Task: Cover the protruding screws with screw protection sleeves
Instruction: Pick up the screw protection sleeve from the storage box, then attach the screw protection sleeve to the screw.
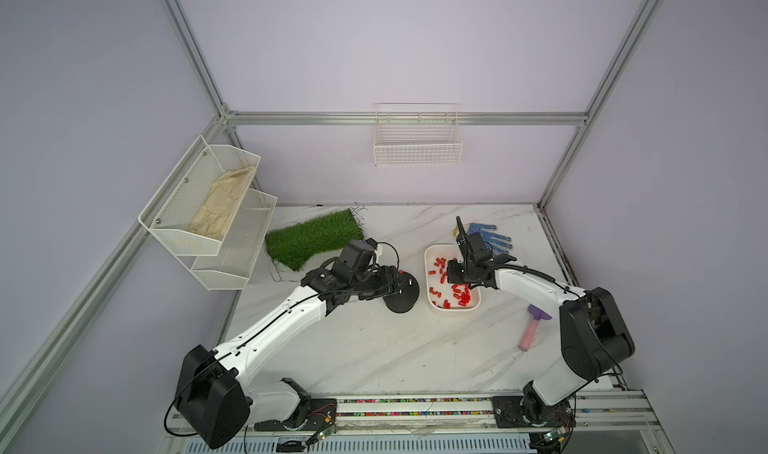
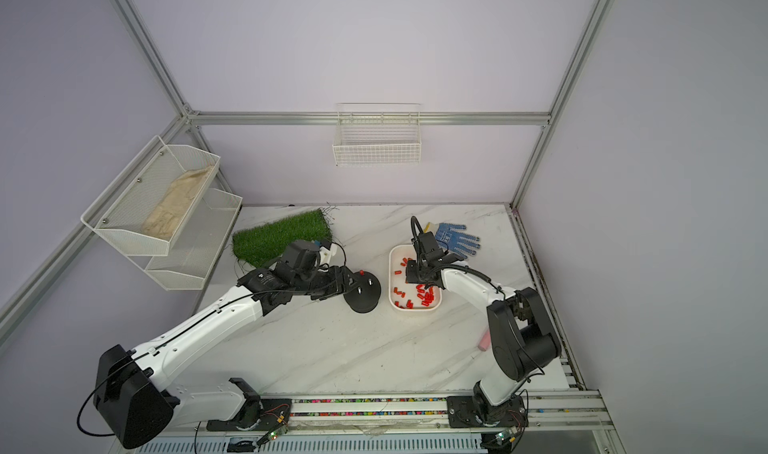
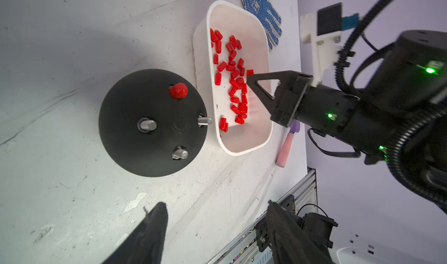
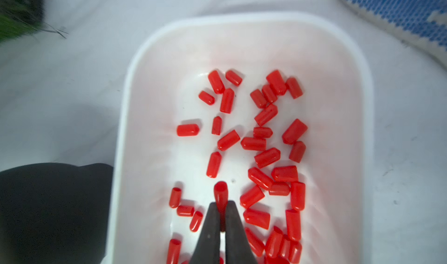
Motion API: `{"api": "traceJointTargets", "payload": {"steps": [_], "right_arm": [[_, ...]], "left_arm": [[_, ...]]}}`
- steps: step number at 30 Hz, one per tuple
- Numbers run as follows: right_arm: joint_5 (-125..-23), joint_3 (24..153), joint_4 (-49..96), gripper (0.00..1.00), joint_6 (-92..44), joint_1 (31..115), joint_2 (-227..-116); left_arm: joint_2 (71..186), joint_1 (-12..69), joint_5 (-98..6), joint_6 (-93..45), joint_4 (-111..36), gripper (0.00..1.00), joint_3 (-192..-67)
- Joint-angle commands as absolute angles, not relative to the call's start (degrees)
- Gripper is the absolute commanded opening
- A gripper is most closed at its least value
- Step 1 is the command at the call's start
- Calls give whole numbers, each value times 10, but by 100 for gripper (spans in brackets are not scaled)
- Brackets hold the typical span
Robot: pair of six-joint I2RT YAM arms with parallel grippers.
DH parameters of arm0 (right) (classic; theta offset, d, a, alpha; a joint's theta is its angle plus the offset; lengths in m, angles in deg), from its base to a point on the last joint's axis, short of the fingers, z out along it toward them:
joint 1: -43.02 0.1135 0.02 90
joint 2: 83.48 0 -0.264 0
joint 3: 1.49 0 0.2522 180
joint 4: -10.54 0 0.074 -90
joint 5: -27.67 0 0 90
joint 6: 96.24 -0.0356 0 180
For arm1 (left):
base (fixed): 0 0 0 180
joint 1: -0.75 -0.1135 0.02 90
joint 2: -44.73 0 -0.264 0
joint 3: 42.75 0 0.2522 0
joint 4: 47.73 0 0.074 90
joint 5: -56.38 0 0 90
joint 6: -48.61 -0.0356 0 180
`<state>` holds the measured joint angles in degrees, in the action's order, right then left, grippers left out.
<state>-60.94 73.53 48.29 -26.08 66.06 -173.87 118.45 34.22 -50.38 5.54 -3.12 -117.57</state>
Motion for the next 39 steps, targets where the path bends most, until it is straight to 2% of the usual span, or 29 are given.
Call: {"api": "traceJointTargets", "payload": {"steps": [1, 9, 16, 21, 25, 31, 39], "right_arm": [[-632, 731, 485, 8, -238, 658, -1685], [-693, 739, 479, 9, -182, 658, -1583], [-777, 736, 464, 8, -151, 661, -1509], [-838, 736, 465, 9, -130, 670, -1481], [-871, 759, 476, 9, -118, 687, -1474], [-889, 801, 495, 9, -100, 721, -1486], [-884, 839, 529, 9, -74, 767, -1497]], "left_arm": [[1158, 321, -522, 55, -52, 66, -1183], [1172, 272, -595, 56, -59, 66, -1219], [1189, 270, -624, 41, -49, 66, -1267], [1205, 270, -703, 43, -67, 65, -1296], [1208, 267, -764, 43, -83, 61, -1319], [1238, 262, -879, 70, -109, 46, -1354], [1249, 262, -947, 121, -175, 45, -1353]]}}
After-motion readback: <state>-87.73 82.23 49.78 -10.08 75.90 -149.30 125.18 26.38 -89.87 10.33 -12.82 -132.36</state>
